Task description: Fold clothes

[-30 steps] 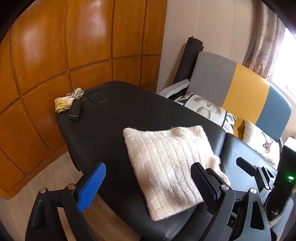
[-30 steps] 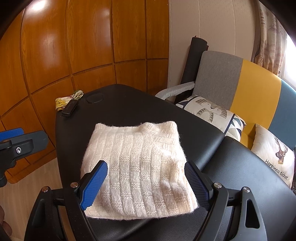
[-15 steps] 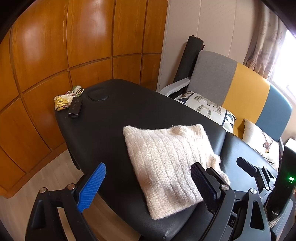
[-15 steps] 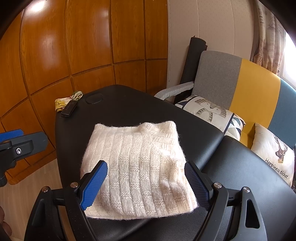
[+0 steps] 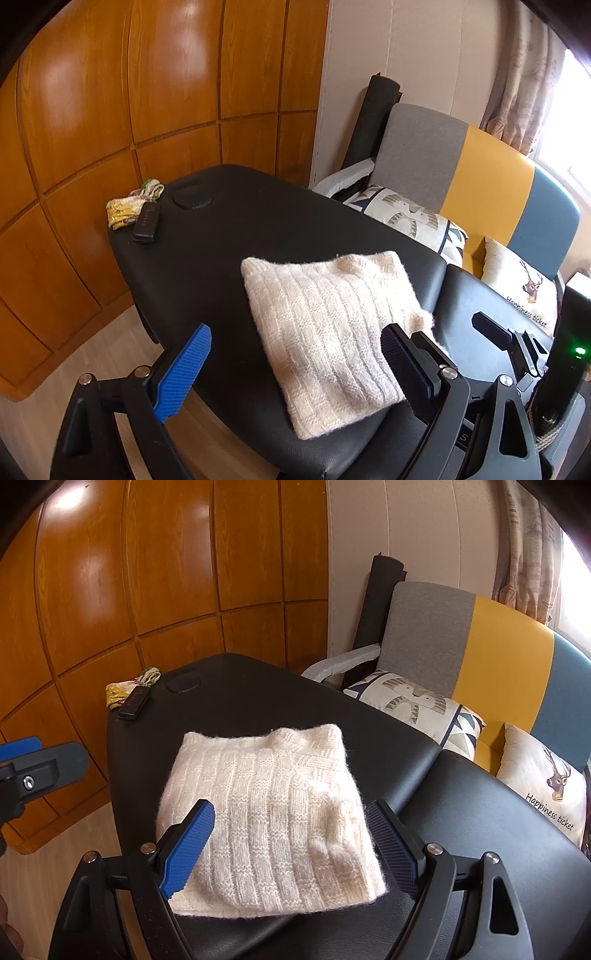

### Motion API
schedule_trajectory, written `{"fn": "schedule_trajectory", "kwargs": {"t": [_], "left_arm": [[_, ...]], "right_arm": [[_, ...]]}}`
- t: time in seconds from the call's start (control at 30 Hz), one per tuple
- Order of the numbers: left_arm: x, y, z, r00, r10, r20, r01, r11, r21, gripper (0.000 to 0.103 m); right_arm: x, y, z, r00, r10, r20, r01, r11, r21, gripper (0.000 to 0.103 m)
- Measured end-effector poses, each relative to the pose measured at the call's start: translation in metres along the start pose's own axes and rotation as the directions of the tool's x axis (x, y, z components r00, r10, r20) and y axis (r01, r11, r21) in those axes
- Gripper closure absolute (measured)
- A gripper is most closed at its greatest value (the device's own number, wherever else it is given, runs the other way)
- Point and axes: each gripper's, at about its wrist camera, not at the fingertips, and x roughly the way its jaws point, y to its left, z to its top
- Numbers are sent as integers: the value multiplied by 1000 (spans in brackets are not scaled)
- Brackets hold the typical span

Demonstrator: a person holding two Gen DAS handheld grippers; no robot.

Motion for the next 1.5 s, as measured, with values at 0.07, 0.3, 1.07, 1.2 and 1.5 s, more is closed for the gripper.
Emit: {"fn": "schedule_trajectory", "kwargs": {"t": [0.07, 0.3, 1.07, 1.2, 1.5], "left_arm": [[-2, -1, 0, 1000, 0, 7, 0, 1000, 4, 9], [-7, -4, 1, 1000, 1, 17, -1, 1000, 12, 9], [-10, -3, 2, 1000, 0, 17, 0, 1000, 8, 8], [-9, -2, 3, 1000, 2, 16, -2, 1000, 6, 8], [-9, -3, 2, 1000, 4, 17, -4, 1000, 11, 8]], "right_arm": [[-1, -1, 0, 1000, 1, 2, -1, 1000, 5, 16], [-2, -1, 0, 1000, 1, 7, -1, 1000, 7, 16], [-4, 3, 1, 1000, -3, 15, 3, 1000, 1, 16], [-5, 5, 2, 1000, 1, 21, -1, 1000, -2, 16], [-5, 5, 3, 1000, -3, 18, 3, 1000, -5, 16]]}}
